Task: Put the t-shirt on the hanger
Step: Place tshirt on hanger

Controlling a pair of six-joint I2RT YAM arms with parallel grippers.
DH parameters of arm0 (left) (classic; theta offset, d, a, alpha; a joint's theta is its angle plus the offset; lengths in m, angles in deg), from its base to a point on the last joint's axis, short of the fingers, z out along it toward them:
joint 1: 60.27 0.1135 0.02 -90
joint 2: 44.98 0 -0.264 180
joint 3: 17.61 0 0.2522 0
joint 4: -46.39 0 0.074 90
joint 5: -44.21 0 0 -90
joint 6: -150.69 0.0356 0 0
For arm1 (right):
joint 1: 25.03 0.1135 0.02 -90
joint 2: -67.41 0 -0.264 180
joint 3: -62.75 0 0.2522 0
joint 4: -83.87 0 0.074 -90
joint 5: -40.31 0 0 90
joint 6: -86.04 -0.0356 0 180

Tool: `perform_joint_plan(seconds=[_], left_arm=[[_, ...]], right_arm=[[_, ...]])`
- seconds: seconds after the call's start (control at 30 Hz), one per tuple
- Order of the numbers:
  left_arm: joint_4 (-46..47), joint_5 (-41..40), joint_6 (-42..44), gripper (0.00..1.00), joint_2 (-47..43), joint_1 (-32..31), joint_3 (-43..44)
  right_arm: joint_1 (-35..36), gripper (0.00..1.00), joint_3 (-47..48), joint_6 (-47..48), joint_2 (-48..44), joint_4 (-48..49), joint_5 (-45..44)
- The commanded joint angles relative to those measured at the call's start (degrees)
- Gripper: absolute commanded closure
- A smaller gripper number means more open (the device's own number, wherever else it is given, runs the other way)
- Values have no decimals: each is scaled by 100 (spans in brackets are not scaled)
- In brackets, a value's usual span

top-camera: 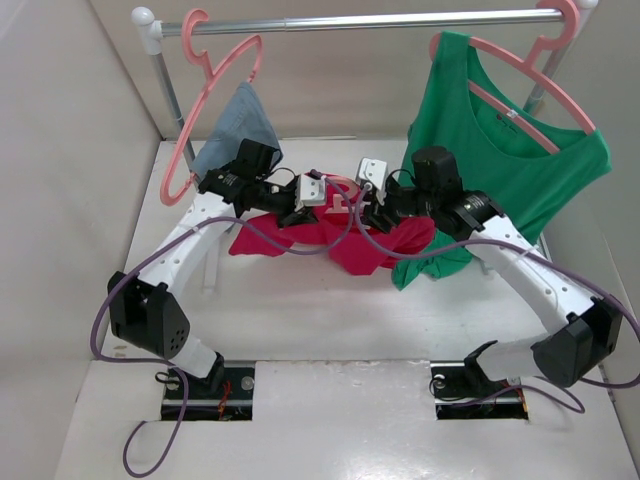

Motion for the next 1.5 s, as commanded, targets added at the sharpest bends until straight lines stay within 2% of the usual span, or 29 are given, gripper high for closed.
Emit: perform_joint_plan(seconds=[0.0,0.1,0.23,0.27,0.3,0.53,0.7,0.83,0.93,1.03,1.07,1.17,1.27,1.33,1.47], left_arm=[[101,367,76,100,-190,-5,243],[102,560,128,100,-243,-5,242],[102,700,59,100,-243,65,242],[171,701,-2,100,-243,161,242],[302,788,-99,100,-243,214,181],[970,798,-836,100,-243,653,128],[1200,535,-1093,100,-33,795,356],[1148,235,-1031,100,161,795,471],[1147,252,-978,77,161,795,532],[1419,358,-1320,56,161,795,585],[1524,358,-1487,37,161,795,585],[1850,358,-1988,1,161,795,647],[2184,306,-2243,0,13,743,647],[2342,-157,-2375,0,-76,567,498],[2150,-398,-2034,0,-198,355,278]], right_arm=[[46,44,296,178,24,-115,58],[46,44,296,178,77,-115,-75],[-111,78,174,117,130,156,232],[-173,95,173,47,130,157,285],[-174,100,95,46,52,157,285],[-832,100,-608,-147,-1055,-53,514],[-1341,100,-670,-42,-1609,-869,663],[-1509,100,-408,116,-1672,-1396,725],[-1509,100,-284,117,-1725,-1512,725],[-1509,100,-39,117,-1664,-1661,663],[-1509,100,136,117,-1663,-1766,663],[-1509,100,584,-85,-1541,-2030,348],[-1509,100,1233,-392,-1383,-2303,-144],[-1509,100,1621,-743,-1224,-2540,-416],[-1509,100,2781,-1148,-829,-3006,-1005]])
